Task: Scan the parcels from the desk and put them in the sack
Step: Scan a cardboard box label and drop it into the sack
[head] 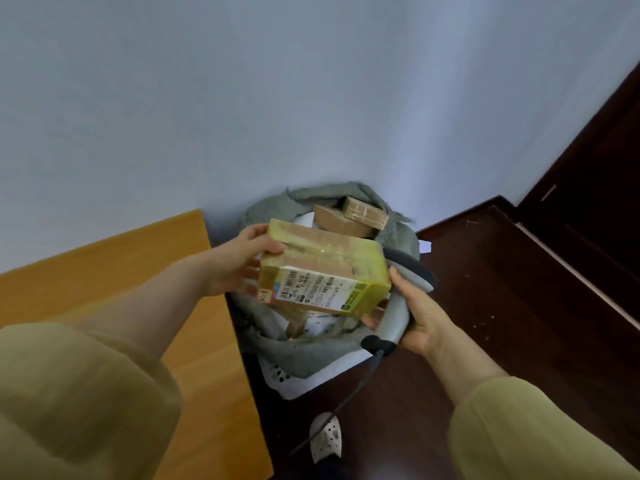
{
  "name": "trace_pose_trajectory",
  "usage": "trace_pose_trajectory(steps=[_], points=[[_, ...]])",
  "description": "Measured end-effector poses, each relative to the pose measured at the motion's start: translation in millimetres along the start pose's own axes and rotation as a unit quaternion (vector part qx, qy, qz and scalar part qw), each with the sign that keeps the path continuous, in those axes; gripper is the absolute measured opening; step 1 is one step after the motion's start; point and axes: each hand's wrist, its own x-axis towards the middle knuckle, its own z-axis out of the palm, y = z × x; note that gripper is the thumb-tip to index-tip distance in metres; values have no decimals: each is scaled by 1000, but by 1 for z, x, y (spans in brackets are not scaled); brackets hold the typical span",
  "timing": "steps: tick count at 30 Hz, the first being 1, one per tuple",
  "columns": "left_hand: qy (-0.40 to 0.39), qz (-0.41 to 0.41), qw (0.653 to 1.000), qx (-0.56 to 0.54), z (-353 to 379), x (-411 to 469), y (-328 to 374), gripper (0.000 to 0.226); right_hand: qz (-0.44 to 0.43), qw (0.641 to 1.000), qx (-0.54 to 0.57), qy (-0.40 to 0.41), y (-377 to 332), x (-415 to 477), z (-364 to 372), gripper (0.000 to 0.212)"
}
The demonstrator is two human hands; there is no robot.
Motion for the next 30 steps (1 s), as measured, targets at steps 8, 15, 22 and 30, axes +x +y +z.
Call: trace_pose_trajectory(steps=[8,15,22,30], points=[[202,52,957,203,-26,78,7,86,-99,762,-632,101,-61,117,-27,14],[238,64,944,221,-11,105,1,82,-34,471,-866,-165,-72,208,8,82],[294,47,935,194,14,114,2,84,-72,416,-893,-152,-83,233,-17,18],[274,35,944,183,77,116,28,108,-187,819,-527,-129,-128,133,-109,53]])
